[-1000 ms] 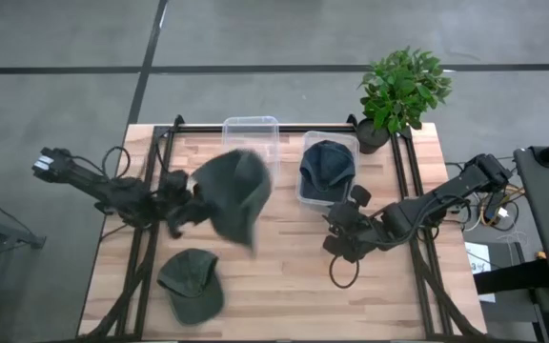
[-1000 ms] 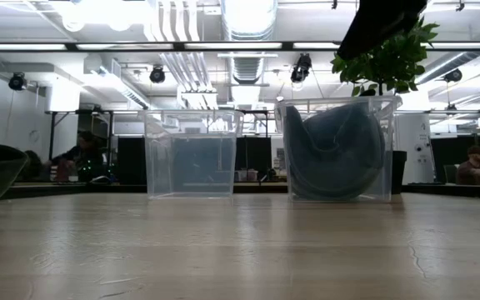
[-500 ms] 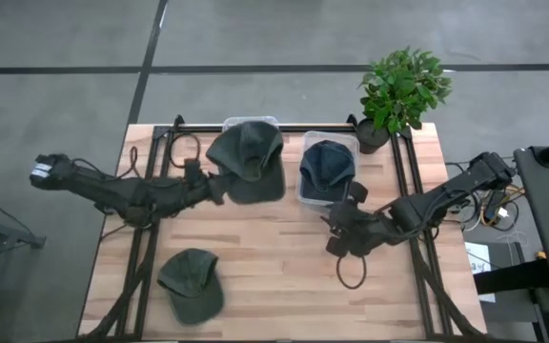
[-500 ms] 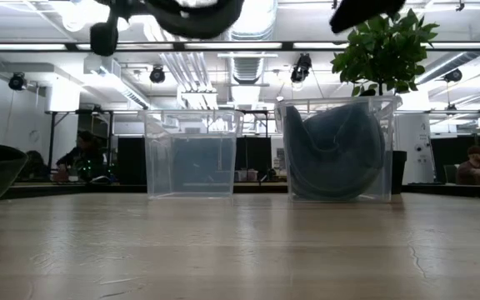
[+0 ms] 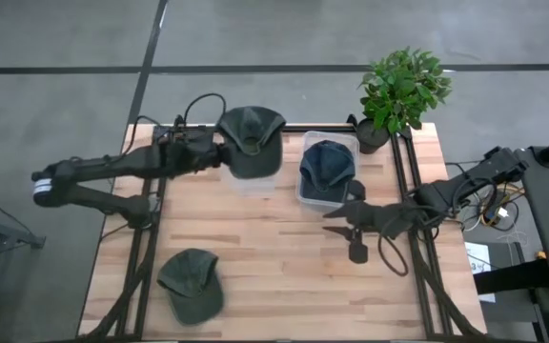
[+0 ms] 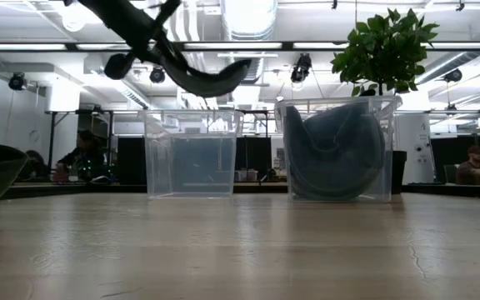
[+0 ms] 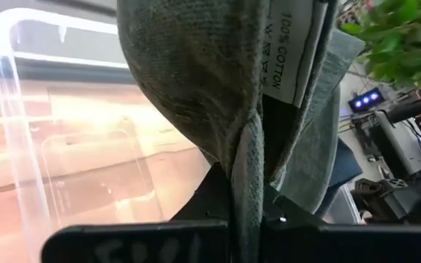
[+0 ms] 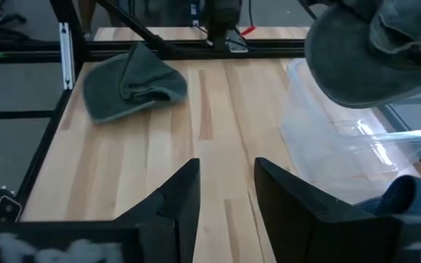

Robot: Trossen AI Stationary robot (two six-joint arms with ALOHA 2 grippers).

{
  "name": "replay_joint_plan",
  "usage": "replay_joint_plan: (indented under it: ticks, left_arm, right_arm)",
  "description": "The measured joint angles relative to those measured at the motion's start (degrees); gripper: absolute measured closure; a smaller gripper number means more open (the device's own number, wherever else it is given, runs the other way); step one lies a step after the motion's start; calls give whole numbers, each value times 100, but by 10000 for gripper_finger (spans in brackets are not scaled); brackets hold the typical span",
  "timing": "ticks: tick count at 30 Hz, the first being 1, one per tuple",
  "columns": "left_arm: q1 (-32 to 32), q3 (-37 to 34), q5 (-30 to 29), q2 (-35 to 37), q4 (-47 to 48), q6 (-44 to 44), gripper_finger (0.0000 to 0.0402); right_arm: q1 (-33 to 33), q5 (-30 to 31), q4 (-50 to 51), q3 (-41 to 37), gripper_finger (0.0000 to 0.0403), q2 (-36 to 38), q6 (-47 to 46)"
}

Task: Pick & Place hat
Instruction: Put the right green cap into the left transparent bin

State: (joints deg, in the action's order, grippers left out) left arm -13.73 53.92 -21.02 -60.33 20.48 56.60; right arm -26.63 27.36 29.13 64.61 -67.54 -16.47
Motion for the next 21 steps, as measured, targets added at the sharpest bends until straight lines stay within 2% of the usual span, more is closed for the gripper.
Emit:
replay_joint_plan:
  ticks: [2,8,21]
  left_arm:
    - [-244,26,288,-115,-12,-70,398]
    - [-681,26,617,-497,23,-139,398]
    - [-796,19,827,-1014,289,-226,395]
  right_arm:
    - [0,0,-5,-55,282,45,-4]
    - [2,2,-136,-298,277,33,-320]
    - [2,-29,-158,-346,272,-71,-566]
